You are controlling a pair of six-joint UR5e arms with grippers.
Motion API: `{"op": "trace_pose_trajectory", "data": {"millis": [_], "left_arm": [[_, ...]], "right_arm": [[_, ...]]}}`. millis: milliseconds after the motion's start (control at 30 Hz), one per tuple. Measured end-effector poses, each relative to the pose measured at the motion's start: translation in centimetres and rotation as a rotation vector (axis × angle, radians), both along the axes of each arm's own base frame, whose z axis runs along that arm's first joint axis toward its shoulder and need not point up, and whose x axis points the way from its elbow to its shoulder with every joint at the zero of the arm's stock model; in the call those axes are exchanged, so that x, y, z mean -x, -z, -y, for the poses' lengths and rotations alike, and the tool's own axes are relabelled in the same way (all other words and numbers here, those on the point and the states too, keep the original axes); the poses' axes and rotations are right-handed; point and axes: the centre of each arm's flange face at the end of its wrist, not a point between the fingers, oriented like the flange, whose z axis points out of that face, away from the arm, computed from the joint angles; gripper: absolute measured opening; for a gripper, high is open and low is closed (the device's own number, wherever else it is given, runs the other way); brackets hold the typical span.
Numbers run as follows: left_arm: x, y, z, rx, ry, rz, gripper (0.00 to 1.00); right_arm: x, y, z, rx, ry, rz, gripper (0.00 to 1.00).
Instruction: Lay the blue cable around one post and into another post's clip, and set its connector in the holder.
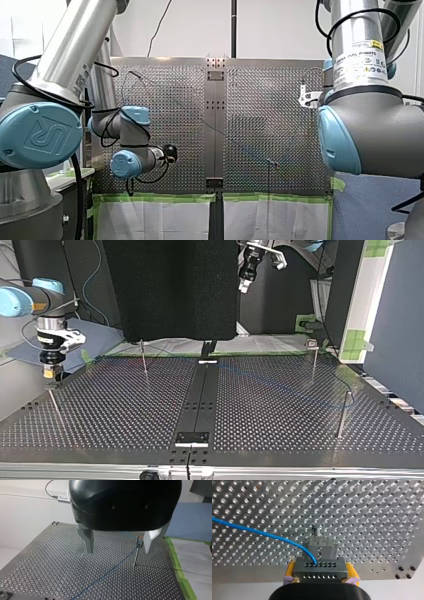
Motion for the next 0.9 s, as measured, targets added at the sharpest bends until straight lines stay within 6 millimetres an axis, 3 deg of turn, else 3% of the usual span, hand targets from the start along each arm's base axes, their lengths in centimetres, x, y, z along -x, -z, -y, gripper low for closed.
{"op": "trace_pose_trajectory", "data": {"millis": [533, 900], "left_arm": [[-0.1, 0.1, -0.2, -0.006, -0.021, -0.007, 1.00], [-0.1, 0.1, -0.2, -0.007, -0.021, -0.010, 1.00]], "right_arm": [[1.9, -0.3, 1.3, 0.032, -0.013, 0.046, 0.00], [2.0, -0.3, 1.6, -0.005, -0.033, 0.049, 0.00]]}}
